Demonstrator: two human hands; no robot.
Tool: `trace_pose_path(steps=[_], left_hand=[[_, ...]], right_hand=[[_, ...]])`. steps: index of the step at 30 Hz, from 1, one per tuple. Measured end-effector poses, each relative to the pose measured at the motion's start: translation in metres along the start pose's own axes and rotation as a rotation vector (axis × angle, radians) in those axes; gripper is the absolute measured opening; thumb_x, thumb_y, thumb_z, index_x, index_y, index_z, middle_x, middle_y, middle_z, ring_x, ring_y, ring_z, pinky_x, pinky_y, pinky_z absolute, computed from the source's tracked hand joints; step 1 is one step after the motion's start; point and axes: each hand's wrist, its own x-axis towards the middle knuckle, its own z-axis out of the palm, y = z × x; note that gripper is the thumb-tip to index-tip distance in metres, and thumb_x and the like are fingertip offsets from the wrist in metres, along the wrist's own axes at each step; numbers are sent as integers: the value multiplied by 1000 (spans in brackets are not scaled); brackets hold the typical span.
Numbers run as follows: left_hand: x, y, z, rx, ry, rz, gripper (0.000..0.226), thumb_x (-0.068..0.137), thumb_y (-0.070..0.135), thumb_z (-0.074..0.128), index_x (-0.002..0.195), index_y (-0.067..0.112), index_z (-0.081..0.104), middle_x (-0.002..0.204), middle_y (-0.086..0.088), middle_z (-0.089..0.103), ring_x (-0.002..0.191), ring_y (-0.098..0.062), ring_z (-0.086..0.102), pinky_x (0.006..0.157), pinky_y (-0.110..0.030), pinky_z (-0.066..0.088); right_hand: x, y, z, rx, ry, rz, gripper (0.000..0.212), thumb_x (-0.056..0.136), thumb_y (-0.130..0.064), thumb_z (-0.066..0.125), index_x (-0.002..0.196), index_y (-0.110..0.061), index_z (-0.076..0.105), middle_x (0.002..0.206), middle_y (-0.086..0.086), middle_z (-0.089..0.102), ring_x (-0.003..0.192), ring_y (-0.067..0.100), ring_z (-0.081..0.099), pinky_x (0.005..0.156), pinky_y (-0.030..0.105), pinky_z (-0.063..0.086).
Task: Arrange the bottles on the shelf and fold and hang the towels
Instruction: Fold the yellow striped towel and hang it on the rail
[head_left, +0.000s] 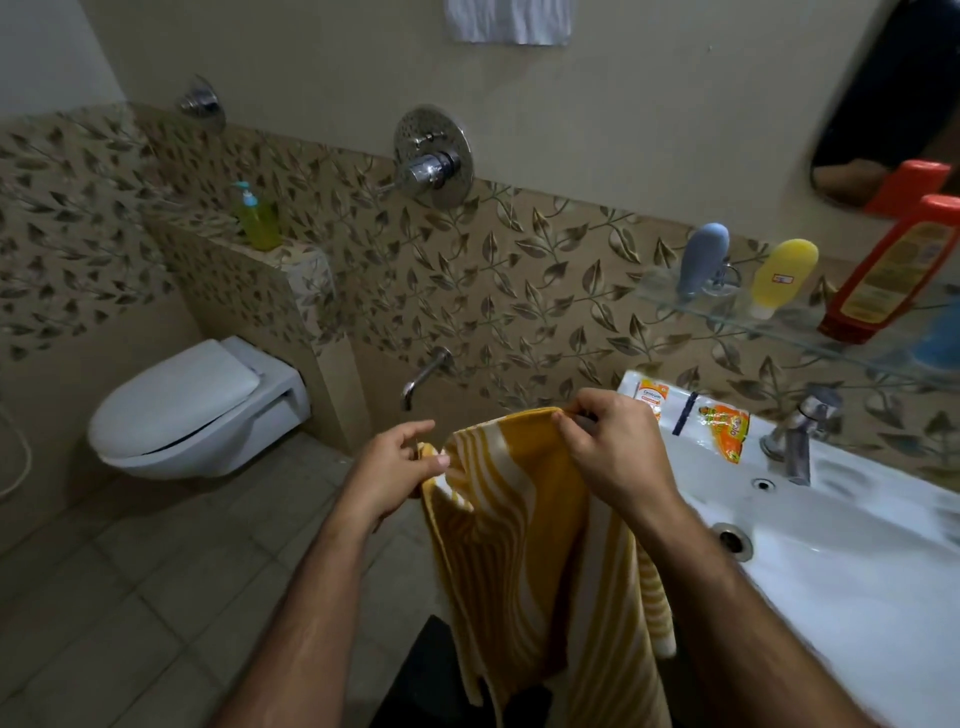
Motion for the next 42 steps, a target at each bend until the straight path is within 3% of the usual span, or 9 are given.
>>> trace_pose_path(steps=[4, 8, 11, 14, 17, 20, 23, 29, 42], left_hand=[[-16, 5, 9, -123, 43, 97, 61, 85, 5, 70, 140, 24, 50, 111, -15, 69, 88, -14, 69, 62, -18, 54], [-22, 18, 24, -61, -168, 236, 69, 84, 6, 72, 140, 37, 46, 101, -1, 70, 88, -5, 67, 85, -28, 54], [-17, 27, 30, 98, -259, 277, 66, 84, 10, 72, 138, 42, 48, 116, 0, 68, 101, -8, 64, 96, -30, 51], [-12, 30, 32, 143, -229, 287, 39, 84, 8, 70, 111, 36, 70, 97, -2, 73, 89, -13, 66, 78, -31, 56], [-9, 30, 36, 163, -111, 270, 20, 81, 6, 72, 84, 26, 73, 72, 7, 70, 71, -10, 63, 62, -26, 48], [-10, 34, 41, 302, 87, 307, 19, 78, 14, 74, 78, 32, 73, 67, 13, 68, 65, -3, 62, 63, -24, 51], [-16, 43, 41, 393, 232, 384, 16, 79, 18, 72, 82, 34, 72, 74, 17, 68, 70, 3, 62, 67, -20, 52], [-25, 58, 32, 443, 336, 439, 17, 81, 16, 68, 89, 31, 72, 81, 14, 69, 79, -7, 64, 76, -28, 54], [-1, 41, 3, 439, 395, 283, 13, 85, 20, 69, 91, 31, 71, 84, 16, 67, 81, -1, 62, 66, -22, 50]], right_hand=[[2, 3, 3, -39, 10, -19, 16, 87, -22, 66, 76, -10, 69, 72, 2, 66, 71, 21, 61, 61, 34, 50], [-1, -1, 6, -3, -131, -162, 8, 84, -17, 68, 79, -12, 71, 74, -1, 65, 72, 16, 59, 59, 27, 42], [-3, -2, 9, 24, -242, -263, 8, 82, -21, 70, 80, -14, 71, 78, 1, 67, 75, 16, 61, 66, 34, 47], [-3, -1, 10, 32, -279, -300, 8, 83, -23, 71, 81, -16, 72, 78, -1, 66, 75, 15, 61, 67, 35, 48], [-5, 0, 9, 18, -263, -297, 8, 85, -23, 71, 82, -15, 73, 78, -1, 65, 75, 15, 60, 66, 33, 47], [-8, 0, 11, 32, -283, -169, 9, 85, -27, 71, 80, -21, 69, 73, -8, 63, 69, 9, 56, 60, 28, 43], [-9, 2, 15, 207, -443, 131, 15, 83, -31, 76, 75, -24, 66, 71, -5, 66, 66, 8, 60, 58, 27, 47], [-20, 18, 29, 533, -742, 416, 12, 78, -22, 79, 85, -15, 71, 92, 15, 75, 87, 30, 73, 87, 48, 58], [-19, 22, -1, 518, -483, 454, 20, 80, -25, 78, 80, -6, 74, 77, 9, 73, 72, 17, 67, 68, 31, 54]])
